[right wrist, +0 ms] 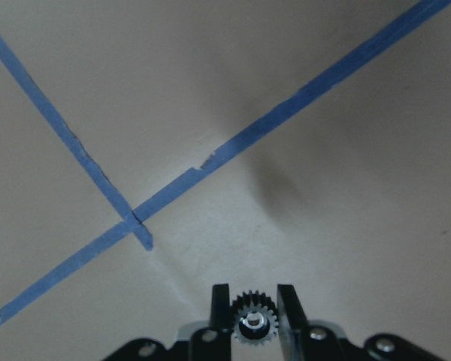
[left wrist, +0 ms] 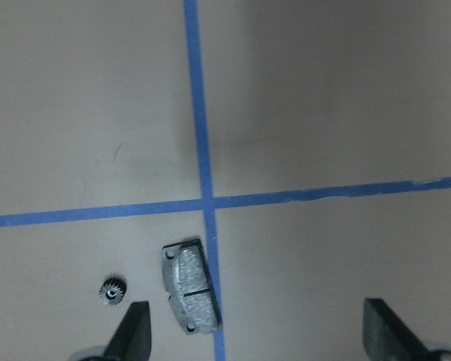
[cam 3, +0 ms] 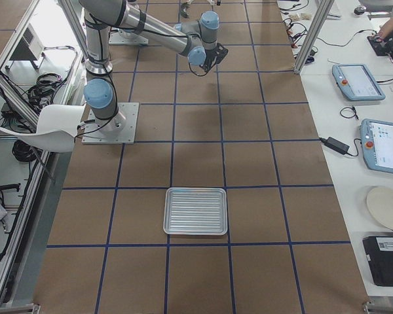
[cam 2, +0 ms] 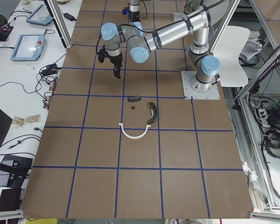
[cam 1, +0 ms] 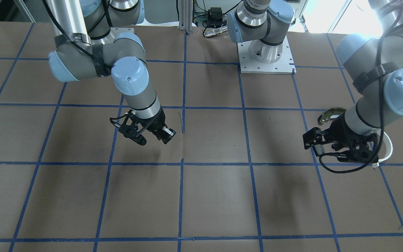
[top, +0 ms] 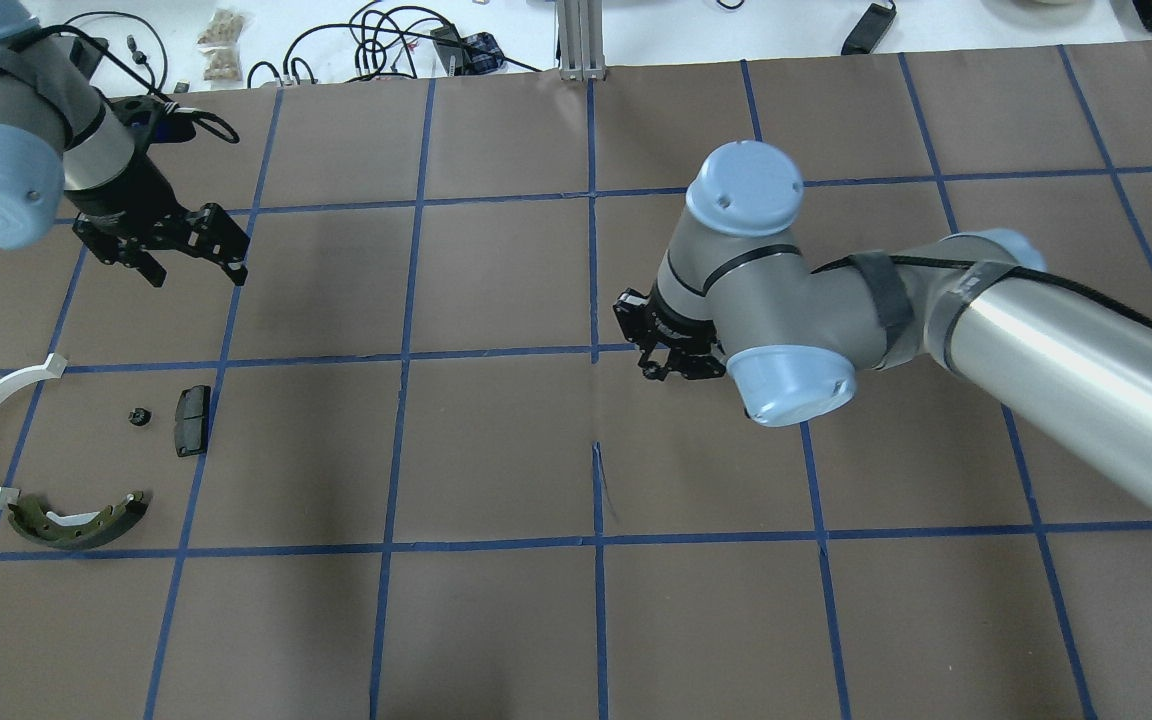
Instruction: Place bearing gear from tray to pile
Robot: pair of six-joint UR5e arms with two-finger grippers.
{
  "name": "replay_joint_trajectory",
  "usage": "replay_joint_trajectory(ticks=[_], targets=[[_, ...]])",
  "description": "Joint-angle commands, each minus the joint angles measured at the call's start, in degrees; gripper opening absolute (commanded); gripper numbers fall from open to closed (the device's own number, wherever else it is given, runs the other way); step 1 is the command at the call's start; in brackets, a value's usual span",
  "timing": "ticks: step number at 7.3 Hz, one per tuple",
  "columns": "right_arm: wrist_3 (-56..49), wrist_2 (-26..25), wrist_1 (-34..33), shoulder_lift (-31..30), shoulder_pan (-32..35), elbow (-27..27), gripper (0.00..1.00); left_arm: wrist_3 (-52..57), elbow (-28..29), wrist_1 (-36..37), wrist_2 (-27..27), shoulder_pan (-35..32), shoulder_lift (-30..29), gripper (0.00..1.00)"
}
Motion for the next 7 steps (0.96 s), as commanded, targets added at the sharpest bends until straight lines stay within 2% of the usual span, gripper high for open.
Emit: replay_joint_trajectory(ticks=[1,2,3,4,5,6,7], targets=[[2.3,0.4,-4.7,4.9,2.2,-1.7,0.12,-5.9,0.0,-0.3,-0.3,-5.9,-0.3,1.0],[2.4,0.2,-4.4,4.9,2.3,-2.5,0.4,-6.7,0.0,-0.3,-1.6,-6.1,-0.6,1.0],[2.3,0.2,-4.1,4.7,2.3,-2.6,0.99,-6.3,0.0,-0.5,-2.3,-6.6,-0.7,1.0],[1.7,0.3,-3.7,4.5,2.1,-3.4,1.0,-6.9,-0.3,0.0,-2.3,-7.6,-0.9,1.0],[0.9,0.3,-3.5,4.5,1.5,-7.0,1.0,-7.1,-0.3,0.2,-1.9,-9.5,-1.1,1.0],[-5.2,-0.5,2.0,4.2,0.1,-12.8,1.0,-10.2,-0.3,0.5,-2.3,-11.1,-1.3,1.0],[-12.2,-0.6,13.7,3.0,-3.2,-20.6,1.0,-12.0,-0.1,1.2,-4.7,-14.3,-2.0,1.0]])
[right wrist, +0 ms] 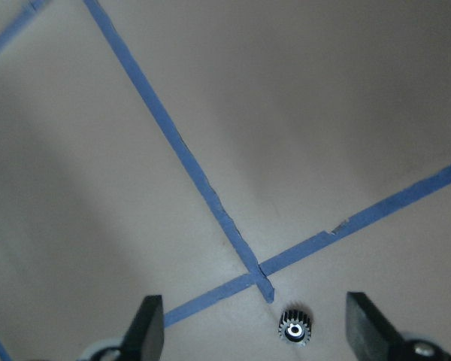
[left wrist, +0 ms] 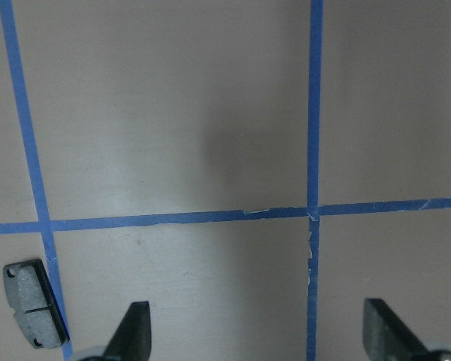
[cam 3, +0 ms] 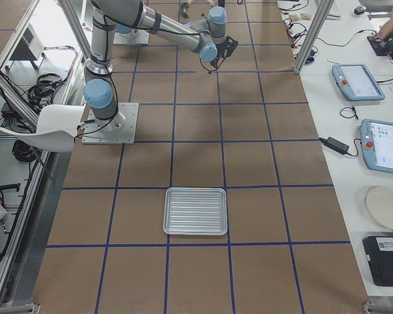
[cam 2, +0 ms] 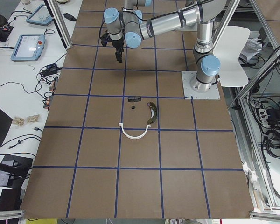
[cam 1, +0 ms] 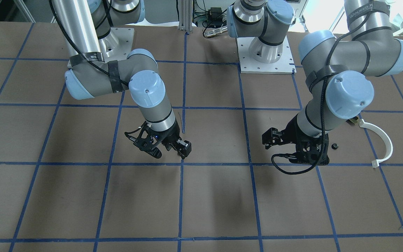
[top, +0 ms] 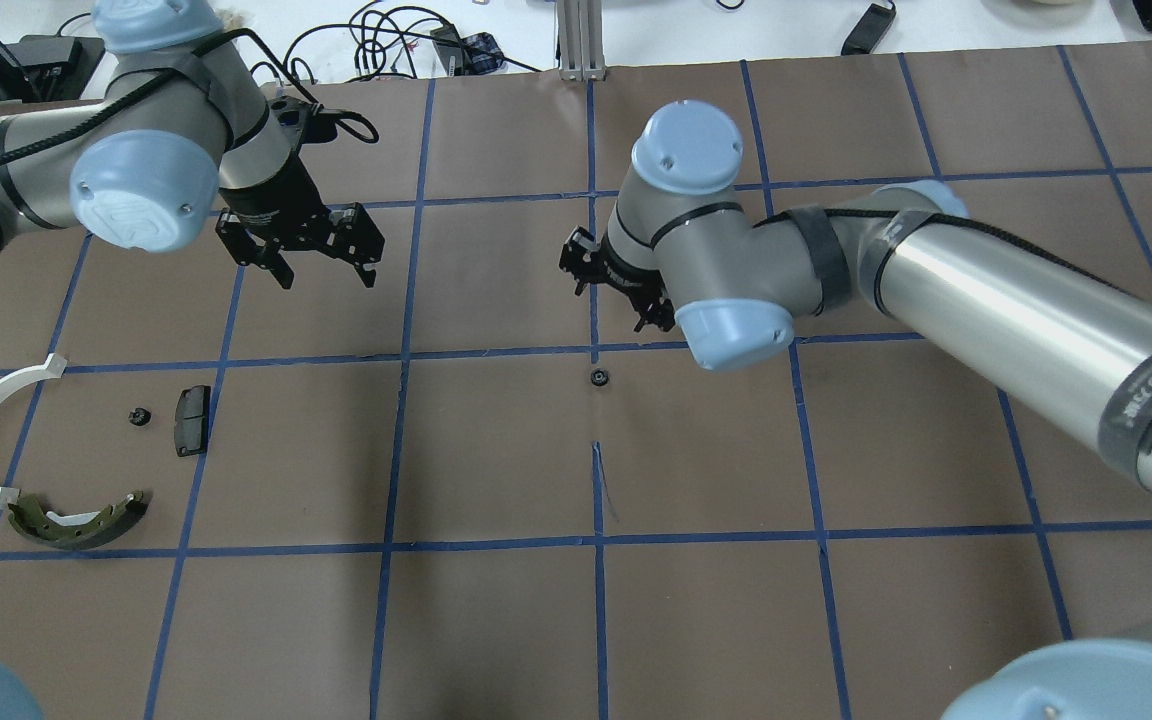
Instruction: Place bearing gear from tray to pile
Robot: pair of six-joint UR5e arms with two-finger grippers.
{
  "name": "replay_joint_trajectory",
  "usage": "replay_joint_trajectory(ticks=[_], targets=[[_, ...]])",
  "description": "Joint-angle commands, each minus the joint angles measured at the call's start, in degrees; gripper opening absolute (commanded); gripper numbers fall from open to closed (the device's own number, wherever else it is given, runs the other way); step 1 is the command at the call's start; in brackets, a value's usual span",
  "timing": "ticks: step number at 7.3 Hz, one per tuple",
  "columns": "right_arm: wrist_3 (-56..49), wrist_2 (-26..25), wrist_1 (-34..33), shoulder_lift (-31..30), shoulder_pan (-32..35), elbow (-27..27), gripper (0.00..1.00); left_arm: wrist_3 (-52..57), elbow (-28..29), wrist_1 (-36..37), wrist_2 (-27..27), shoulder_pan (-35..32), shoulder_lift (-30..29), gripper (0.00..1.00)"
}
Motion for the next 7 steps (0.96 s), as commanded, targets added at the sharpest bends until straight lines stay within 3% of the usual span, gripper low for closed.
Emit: replay_joint_trajectory(ticks=[1,2,3,4,5,6,7], targets=[[-11.2,-0.3,22.8,-2.1,-6.1,-15.7,1.0,-5.0,-0.2,4.0,-2.5,-7.4,-1.8,1.0],[-18.2,-0.8,30.1,-2.8,-8.3,-21.5,1.0,-11.9,-0.1,6.8,-2.6,-11.2,-3.7,1.0],[-25.1,-4.8,37.5,-5.9,-10.2,-24.8,1.0,-16.8,-0.1,9.2,-2.3,-16.1,-5.5,1.0],[-27.9,-7.5,42.0,-10.4,-13.3,-25.6,1.0,-20.2,-0.2,13.7,-2.0,-20.5,-7.7,1.0],[-29.1,-7.3,45.6,-14.5,-15.3,-24.8,0.98,-26.5,-0.2,16.2,-2.0,-23.2,-10.4,1.0],[-33.6,-7.4,51.2,-16.2,-15.8,-20.9,0.82,-28.6,-0.2,19.5,-1.8,-25.6,-12.6,1.0],[-37.7,-7.8,49.0,-18.2,-15.9,-14.5,0.85,-29.5,-0.3,20.4,1.0,-27.2,-14.5,1.0]])
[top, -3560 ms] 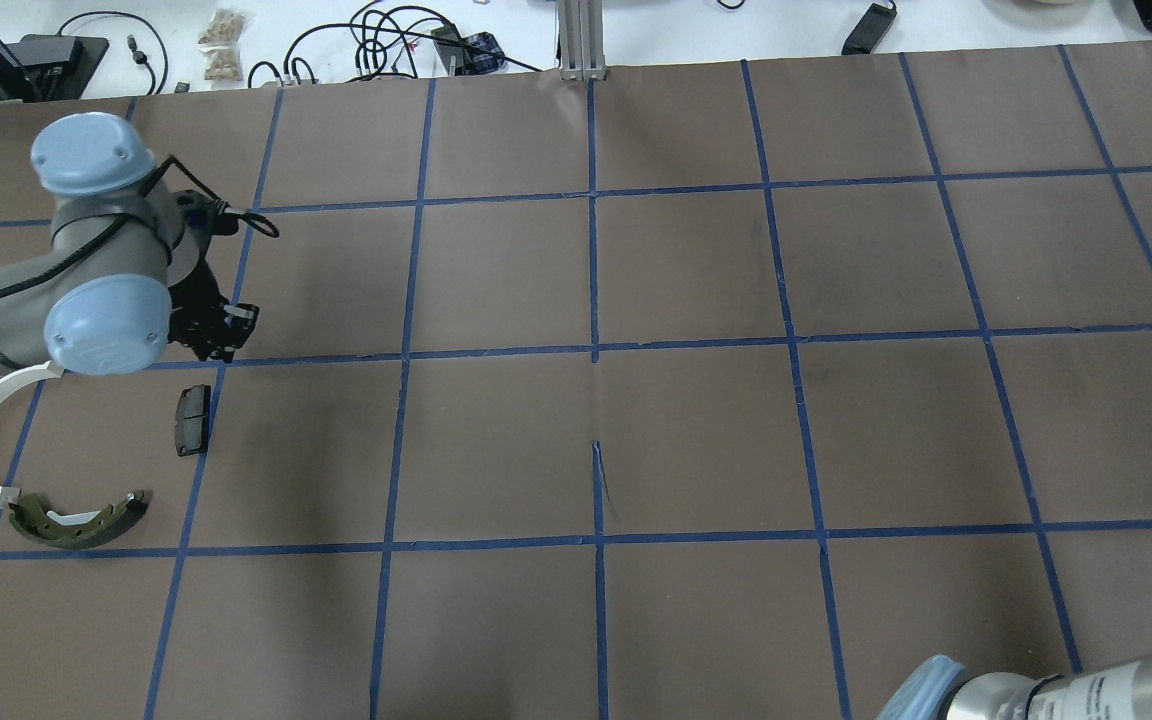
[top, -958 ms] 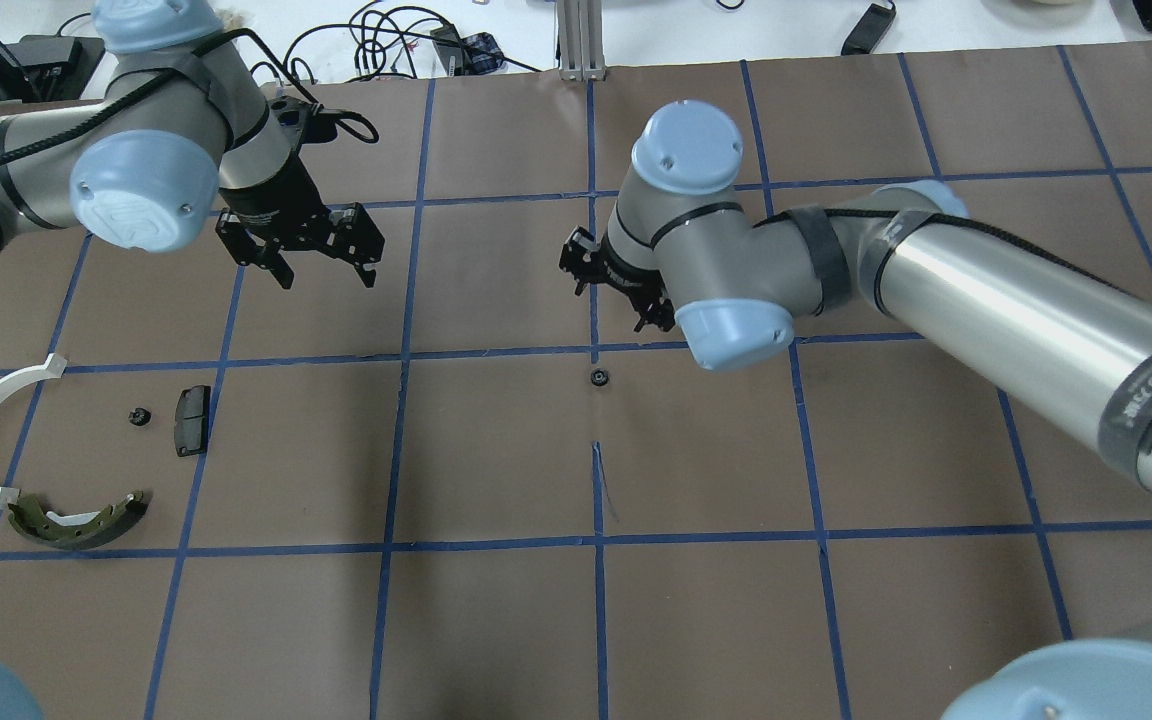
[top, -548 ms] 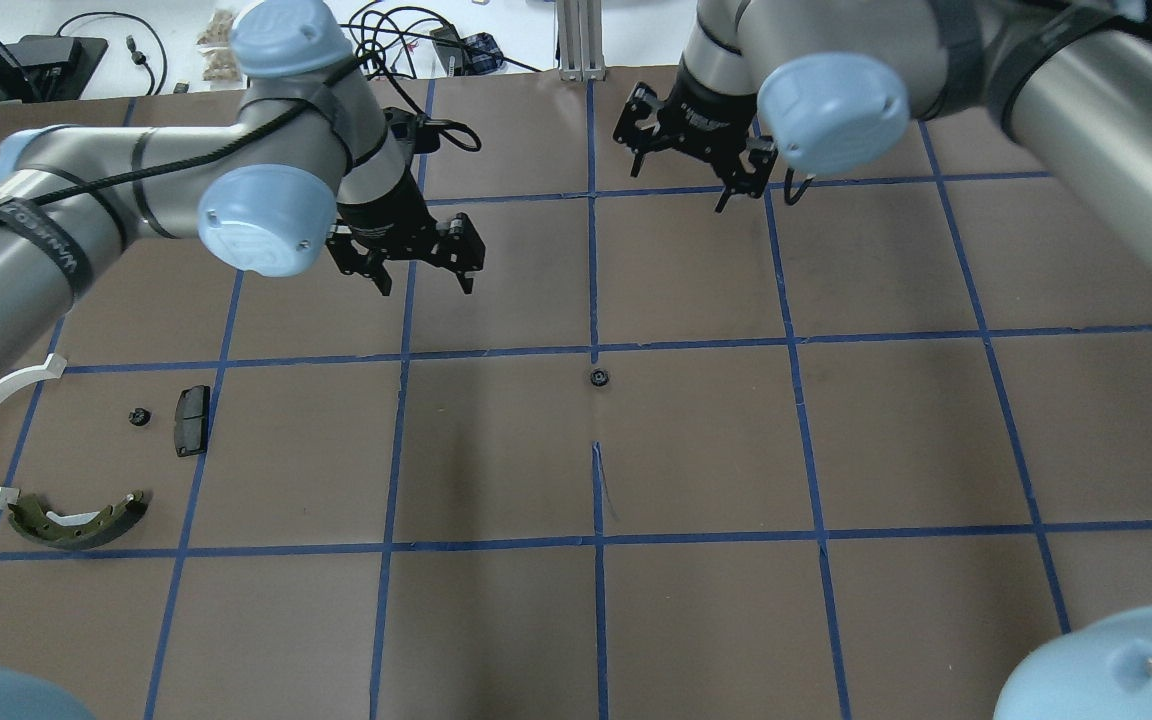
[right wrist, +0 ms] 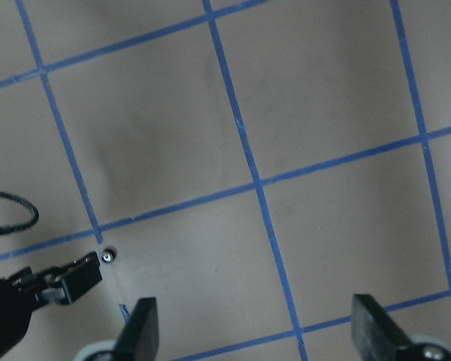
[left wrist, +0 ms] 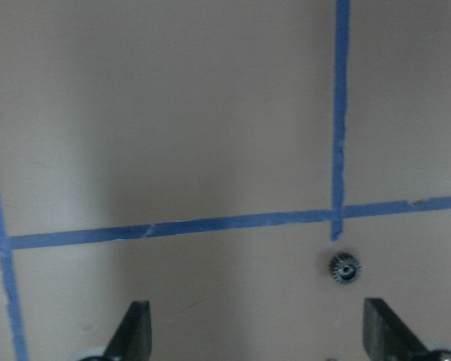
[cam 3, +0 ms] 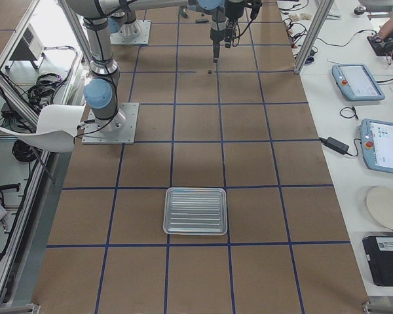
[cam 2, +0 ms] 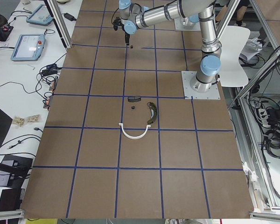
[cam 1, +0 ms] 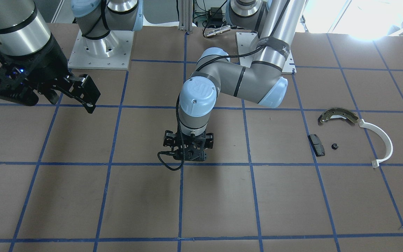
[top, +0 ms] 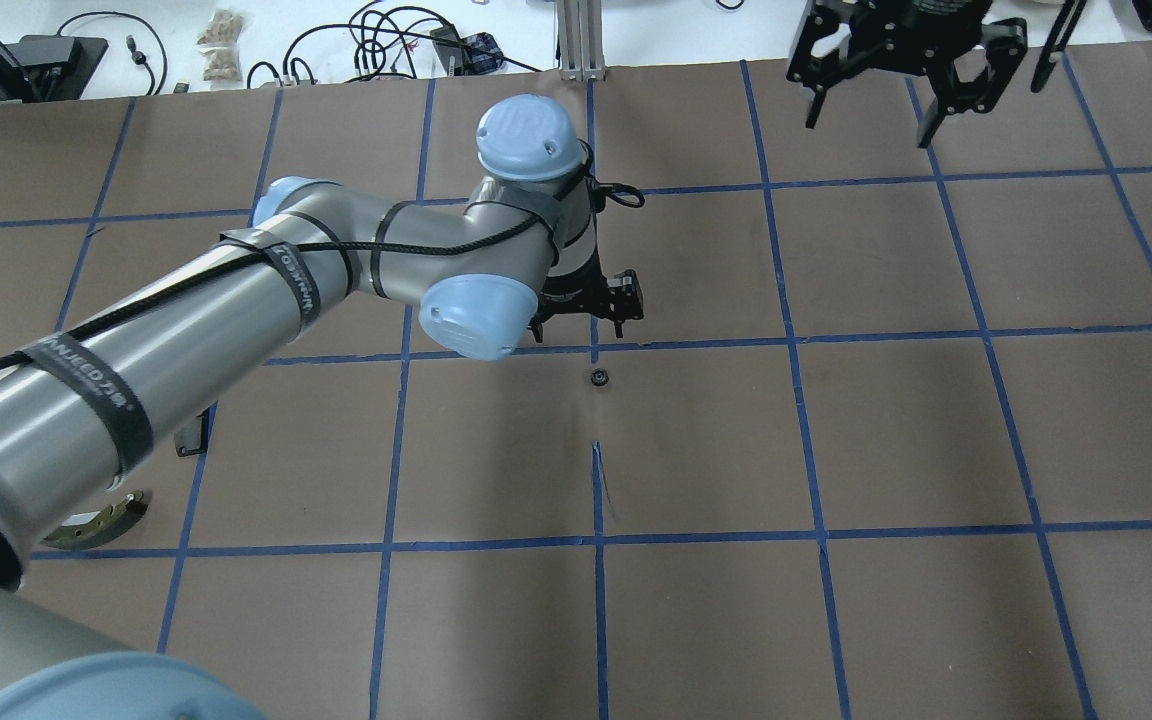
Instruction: Place bearing gear from tray to pile
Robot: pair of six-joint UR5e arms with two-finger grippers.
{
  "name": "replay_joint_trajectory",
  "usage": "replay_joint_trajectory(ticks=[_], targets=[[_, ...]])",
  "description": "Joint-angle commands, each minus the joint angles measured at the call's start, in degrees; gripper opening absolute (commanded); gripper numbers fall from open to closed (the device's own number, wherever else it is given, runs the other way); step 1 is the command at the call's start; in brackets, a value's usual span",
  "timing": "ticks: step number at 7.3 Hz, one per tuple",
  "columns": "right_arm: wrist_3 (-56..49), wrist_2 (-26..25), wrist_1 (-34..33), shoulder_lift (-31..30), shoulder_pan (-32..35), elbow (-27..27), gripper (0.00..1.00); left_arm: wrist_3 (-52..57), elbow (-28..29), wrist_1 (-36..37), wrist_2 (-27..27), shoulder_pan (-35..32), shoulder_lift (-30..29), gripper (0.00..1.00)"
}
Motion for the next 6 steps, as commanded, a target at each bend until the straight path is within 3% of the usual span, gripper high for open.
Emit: replay_joint_trajectory(ticks=[1,2,3,5,6], targets=[[-6.2,-0.5,-10.8,-4.9,-0.9,10.9,1.0,-3.4,-1.1,2.7,6.0,-3.6,-3.9,1.0],[-6.3,-1.1,-16.1,-5.3,-0.3,12.2,1.0,-4.1,-2.7,3.6,5.9,-4.1,-4.1,1.0],[-6.3,-0.8,-16.8,-5.3,-0.4,11.7,1.0,-3.8,-3.5,6.5,5.9,-4.0,-4.1,1.0],[-5.5,0.0,-13.3,-6.2,0.5,11.8,1.0,-3.8,-3.5,8.7,5.8,-4.0,-4.8,0.92],[-5.6,-0.6,-12.2,-6.0,0.7,11.7,1.0,-3.9,-3.6,8.7,5.5,-4.0,-5.2,0.72]])
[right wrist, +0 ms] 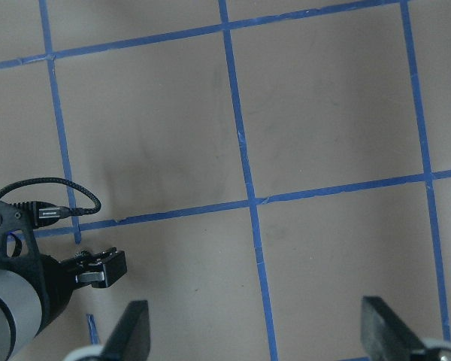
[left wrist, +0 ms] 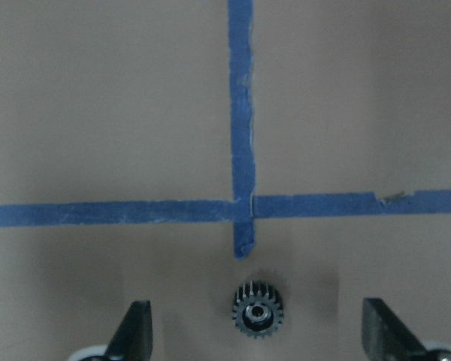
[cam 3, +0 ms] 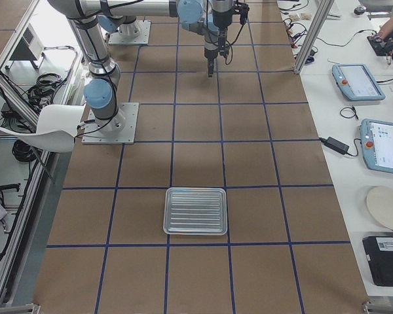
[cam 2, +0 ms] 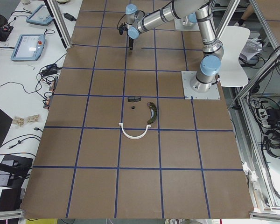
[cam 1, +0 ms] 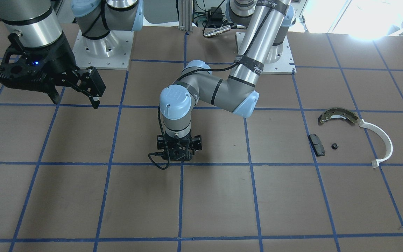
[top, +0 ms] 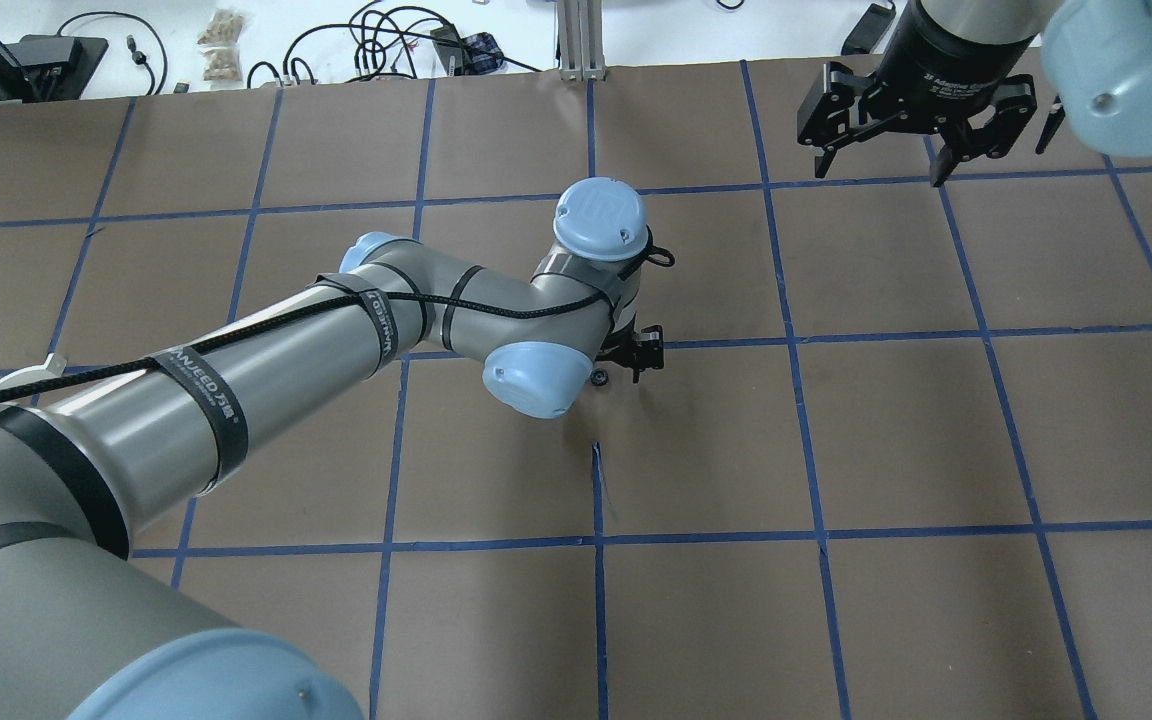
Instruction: Place bearing gear from tray to pile
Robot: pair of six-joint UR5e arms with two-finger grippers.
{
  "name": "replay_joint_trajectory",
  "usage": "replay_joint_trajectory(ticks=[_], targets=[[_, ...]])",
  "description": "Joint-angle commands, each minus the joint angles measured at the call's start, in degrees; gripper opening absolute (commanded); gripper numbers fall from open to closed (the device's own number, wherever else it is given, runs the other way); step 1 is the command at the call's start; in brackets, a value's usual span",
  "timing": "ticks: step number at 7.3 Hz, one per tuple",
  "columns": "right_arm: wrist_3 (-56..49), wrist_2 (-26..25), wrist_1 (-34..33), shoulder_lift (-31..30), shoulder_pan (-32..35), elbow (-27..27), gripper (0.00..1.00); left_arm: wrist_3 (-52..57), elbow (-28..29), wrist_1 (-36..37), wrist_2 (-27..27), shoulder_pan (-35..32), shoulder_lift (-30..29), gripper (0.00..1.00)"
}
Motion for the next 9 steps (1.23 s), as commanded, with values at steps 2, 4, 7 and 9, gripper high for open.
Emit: replay_joint_trajectory(ticks=[2,4,7,9], targets=[[0.1,-0.3,2.2,-0.3,0.3,0.5,1.0,-0.3,0.0,0.5,-0.2,0.0,0.4,0.0],[0.0,-0.4,2.1,-0.2,0.3,0.1,1.0,-0.1,-0.2,0.3,-0.3,0.6,1.7,0.0],[0.0,-0.4,2.2,-0.3,0.3,0.1,1.0,7.6,-0.3,-5.6,-0.1,8.8,7.8,0.0],[0.0,-0.3,2.1,-0.3,0.3,0.0,1.0,24.9,-0.3,-15.6,-2.8,22.6,14.9,0.0]])
